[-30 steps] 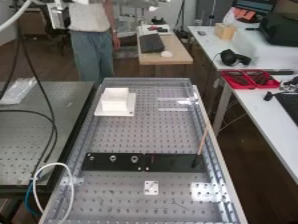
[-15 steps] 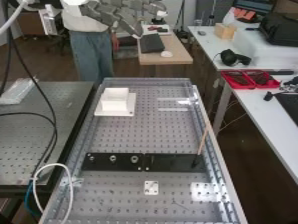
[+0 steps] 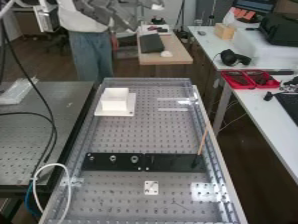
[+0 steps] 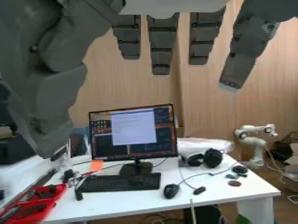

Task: Grab the larger nut and place it in the white container

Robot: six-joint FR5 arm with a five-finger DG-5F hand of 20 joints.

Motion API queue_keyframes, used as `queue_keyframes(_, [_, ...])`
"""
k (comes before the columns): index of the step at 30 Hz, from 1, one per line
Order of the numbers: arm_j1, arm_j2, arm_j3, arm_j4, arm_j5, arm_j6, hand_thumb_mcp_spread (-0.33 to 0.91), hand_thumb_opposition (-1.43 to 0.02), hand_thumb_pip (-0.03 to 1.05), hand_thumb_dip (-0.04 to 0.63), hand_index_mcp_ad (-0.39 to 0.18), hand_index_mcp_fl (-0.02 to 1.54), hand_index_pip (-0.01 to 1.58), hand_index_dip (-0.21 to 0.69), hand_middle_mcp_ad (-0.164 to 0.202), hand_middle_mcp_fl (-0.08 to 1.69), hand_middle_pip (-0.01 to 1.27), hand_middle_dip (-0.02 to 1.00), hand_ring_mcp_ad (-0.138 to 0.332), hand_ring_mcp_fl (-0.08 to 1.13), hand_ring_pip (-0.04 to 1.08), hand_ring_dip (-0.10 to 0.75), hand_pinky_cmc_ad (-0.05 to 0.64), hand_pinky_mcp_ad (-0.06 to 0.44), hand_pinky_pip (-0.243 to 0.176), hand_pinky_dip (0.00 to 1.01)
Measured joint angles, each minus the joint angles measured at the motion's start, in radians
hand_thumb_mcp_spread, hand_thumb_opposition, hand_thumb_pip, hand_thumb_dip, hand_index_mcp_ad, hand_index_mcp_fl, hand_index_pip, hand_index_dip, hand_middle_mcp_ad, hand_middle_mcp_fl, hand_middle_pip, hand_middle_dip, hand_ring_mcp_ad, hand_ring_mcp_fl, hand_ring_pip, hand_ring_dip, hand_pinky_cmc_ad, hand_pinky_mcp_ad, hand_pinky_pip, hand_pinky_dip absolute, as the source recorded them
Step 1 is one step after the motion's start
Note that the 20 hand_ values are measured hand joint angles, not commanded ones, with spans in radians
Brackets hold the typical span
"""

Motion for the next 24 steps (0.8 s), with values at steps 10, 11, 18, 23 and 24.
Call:
queue_keyframes(10, [-0.016,0.02,-0.104,0.049,0.028,-0.003,0.21,-0.82,0.64,0.126,-0.052,0.06,0.15,-0.072,0.072,0.13,0.13,0.24,0.187,0.02,0.1,0.161,0.386,0.36,-0.091,0.75])
queue_keyframes(11, [-0.024,0.018,-0.121,0.061,0.028,0.003,0.21,-0.82,0.64,0.126,-0.052,0.06,0.16,-0.089,0.072,0.13,0.13,0.24,0.187,0.02,0.1,0.161,0.386,0.36,-0.091,0.75])
queue_keyframes(18, [-0.077,-0.002,-0.221,0.17,0.006,0.04,0.21,-0.82,0.65,0.141,-0.052,0.05,0.24,-0.129,0.07,0.13,0.13,0.24,0.19,0.02,0.1,0.164,0.382,0.36,-0.091,0.75])
queue_keyframes(23, [-0.104,-0.013,-0.246,0.2,-0.021,0.039,0.21,-0.83,0.65,0.141,-0.052,0.05,0.27,-0.152,0.07,0.13,0.13,0.24,0.194,0.02,0.1,0.164,0.379,0.36,-0.091,0.75])
queue_keyframes(24, [-0.111,-0.017,-0.25,0.205,-0.029,0.033,0.21,-0.83,0.65,0.141,-0.056,0.06,0.29,-0.152,0.07,0.13,0.13,0.24,0.194,0.02,0.1,0.164,0.379,0.36,-0.091,0.75])
